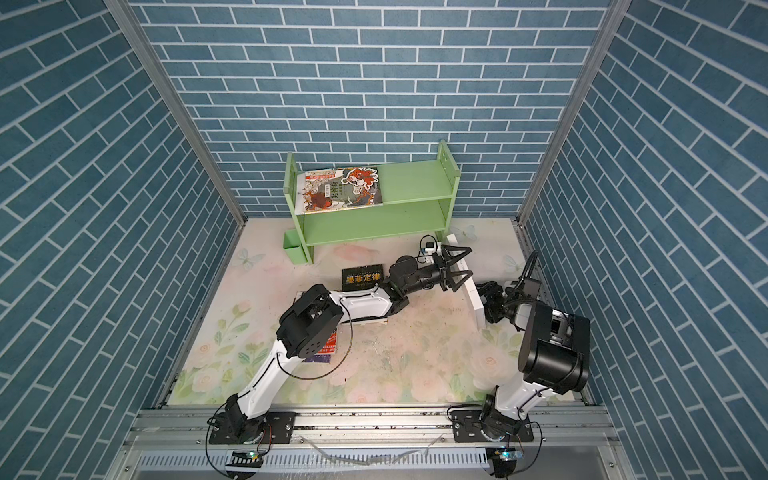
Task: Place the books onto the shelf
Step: 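Grip the white book's edges with both grippers and tilt it upright, then hold the white book upright between both grippers and lift it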
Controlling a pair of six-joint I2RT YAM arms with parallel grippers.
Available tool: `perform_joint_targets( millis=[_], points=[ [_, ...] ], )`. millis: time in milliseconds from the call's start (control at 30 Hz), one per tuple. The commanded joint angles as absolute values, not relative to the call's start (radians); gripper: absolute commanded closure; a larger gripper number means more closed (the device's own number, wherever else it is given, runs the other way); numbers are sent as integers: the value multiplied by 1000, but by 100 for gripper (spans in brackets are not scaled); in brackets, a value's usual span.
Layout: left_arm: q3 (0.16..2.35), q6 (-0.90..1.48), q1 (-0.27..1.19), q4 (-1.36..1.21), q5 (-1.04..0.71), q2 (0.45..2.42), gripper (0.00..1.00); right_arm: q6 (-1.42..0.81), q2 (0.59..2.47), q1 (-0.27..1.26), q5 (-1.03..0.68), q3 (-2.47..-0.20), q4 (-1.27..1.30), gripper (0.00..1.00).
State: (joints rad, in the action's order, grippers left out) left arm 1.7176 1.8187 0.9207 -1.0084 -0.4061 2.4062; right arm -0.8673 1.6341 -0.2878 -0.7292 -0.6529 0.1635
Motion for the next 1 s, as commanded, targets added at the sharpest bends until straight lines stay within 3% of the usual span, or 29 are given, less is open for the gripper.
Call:
perform_joint_targets(
  millis=[0, 467, 967],
  points=[
    [1719, 1840, 916, -913, -347, 2491, 1, -841, 1662, -261, -799, -650, 70, 23],
    [1661, 1991, 920, -1116, -56, 2587, 1, -842, 1710, -262, -838, -663, 79, 24],
    [1562, 1702, 910, -761, -215, 2380, 1, -765, 1641, -236, -804, -868, -83, 25]
  ],
)
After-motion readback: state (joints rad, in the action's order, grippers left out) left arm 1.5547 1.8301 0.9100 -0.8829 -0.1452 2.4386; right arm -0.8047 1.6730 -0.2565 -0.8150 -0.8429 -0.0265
